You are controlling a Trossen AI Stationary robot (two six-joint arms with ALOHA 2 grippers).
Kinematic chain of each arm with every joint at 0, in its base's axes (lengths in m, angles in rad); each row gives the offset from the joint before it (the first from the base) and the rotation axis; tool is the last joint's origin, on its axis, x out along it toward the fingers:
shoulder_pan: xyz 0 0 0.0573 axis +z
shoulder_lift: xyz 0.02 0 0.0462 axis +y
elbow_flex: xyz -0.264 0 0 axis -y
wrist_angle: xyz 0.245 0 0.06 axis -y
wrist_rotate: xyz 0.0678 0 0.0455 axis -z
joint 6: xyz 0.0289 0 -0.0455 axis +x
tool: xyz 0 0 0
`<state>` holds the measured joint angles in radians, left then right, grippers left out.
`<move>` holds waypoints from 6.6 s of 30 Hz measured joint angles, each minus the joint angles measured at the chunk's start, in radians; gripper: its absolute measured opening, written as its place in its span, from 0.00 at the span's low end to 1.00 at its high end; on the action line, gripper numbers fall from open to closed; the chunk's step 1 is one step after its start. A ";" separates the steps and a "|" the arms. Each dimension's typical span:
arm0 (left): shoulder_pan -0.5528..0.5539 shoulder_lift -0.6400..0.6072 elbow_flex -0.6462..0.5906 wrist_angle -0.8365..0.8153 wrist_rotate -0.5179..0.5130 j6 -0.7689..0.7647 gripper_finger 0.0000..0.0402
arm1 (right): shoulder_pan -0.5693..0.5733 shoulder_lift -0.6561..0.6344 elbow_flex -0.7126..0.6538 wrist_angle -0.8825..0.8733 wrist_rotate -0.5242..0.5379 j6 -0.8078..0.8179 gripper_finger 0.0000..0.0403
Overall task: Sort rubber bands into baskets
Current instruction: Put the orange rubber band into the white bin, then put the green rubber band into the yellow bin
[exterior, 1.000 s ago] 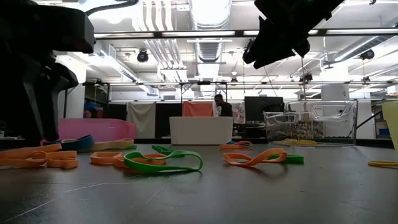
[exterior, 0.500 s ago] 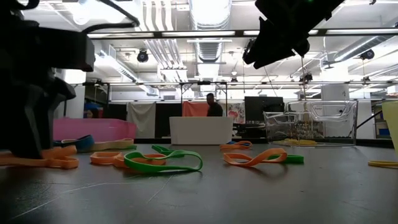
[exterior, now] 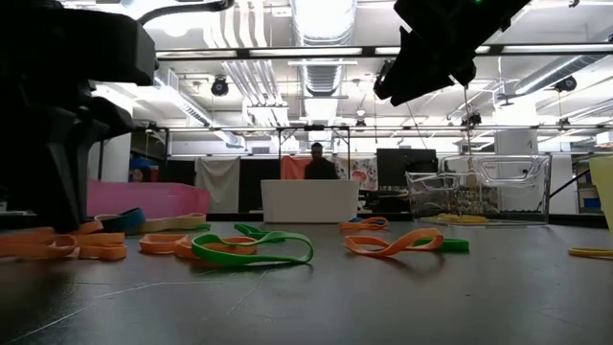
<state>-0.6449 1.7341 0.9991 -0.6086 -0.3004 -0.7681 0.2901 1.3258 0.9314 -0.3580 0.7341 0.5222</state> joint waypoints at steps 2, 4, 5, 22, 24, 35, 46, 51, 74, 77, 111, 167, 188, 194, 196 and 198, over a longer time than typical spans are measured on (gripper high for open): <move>0.000 0.000 0.001 -0.007 -0.001 0.000 0.01 | 0.000 0.000 0.000 0.000 0.000 -0.001 0.51; 0.000 0.000 0.001 -0.008 -0.003 0.000 0.00 | 0.000 0.000 0.000 0.000 0.000 -0.001 0.51; 0.000 -0.002 0.001 -0.008 -0.005 0.001 0.00 | 0.000 0.000 0.000 0.000 0.000 -0.001 0.51; -0.011 -0.163 0.001 0.024 -0.243 0.094 0.00 | 0.000 0.020 0.000 0.049 0.002 -0.021 0.51; -0.010 -0.184 0.001 0.056 -0.317 0.147 0.00 | 0.005 0.048 -0.003 0.108 0.002 -0.066 0.51; 0.029 -0.219 -0.005 0.176 -0.294 0.283 0.00 | 0.036 0.302 0.010 0.532 -0.114 -0.405 0.51; 0.029 -0.014 -0.008 0.257 -0.150 0.385 0.20 | 0.037 0.274 0.019 0.524 -0.114 -0.418 0.51; 0.032 0.066 -0.007 0.321 -0.121 0.391 0.28 | 0.037 0.271 0.017 0.519 -0.114 -0.418 0.51; 0.072 0.080 -0.014 0.310 -0.083 0.394 0.00 | 0.037 0.282 0.017 0.515 -0.116 -0.411 0.51; 0.069 0.054 -0.014 0.306 -0.121 0.419 0.00 | 0.037 0.282 0.017 0.510 -0.116 -0.411 0.51; 0.167 -0.206 -0.014 0.379 -0.258 0.466 0.00 | 0.038 0.444 0.147 0.697 -0.200 -0.841 0.39; 0.372 -0.558 -0.269 0.224 -0.379 0.667 0.22 | -0.760 0.548 0.527 0.302 -0.656 -0.365 0.02; 0.417 -0.629 -0.376 0.407 -0.184 0.438 0.20 | -0.762 0.627 0.676 0.034 -0.656 -0.313 0.18; 0.416 -0.607 -0.376 0.406 -0.163 0.353 0.20 | -0.762 0.626 0.676 0.027 -0.655 -0.318 0.36; 0.416 -0.599 -0.376 0.406 -0.135 0.337 0.20 | -0.762 0.618 0.676 0.021 -0.655 -0.334 0.41; 0.415 -0.590 -0.376 0.406 -0.115 0.325 0.20 | -0.762 0.601 0.676 0.012 -0.656 -0.344 0.45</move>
<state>-0.2302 1.1438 0.6230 -0.2024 -0.4157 -0.4433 -0.4721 1.9269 1.6073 -0.3456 0.0780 0.1783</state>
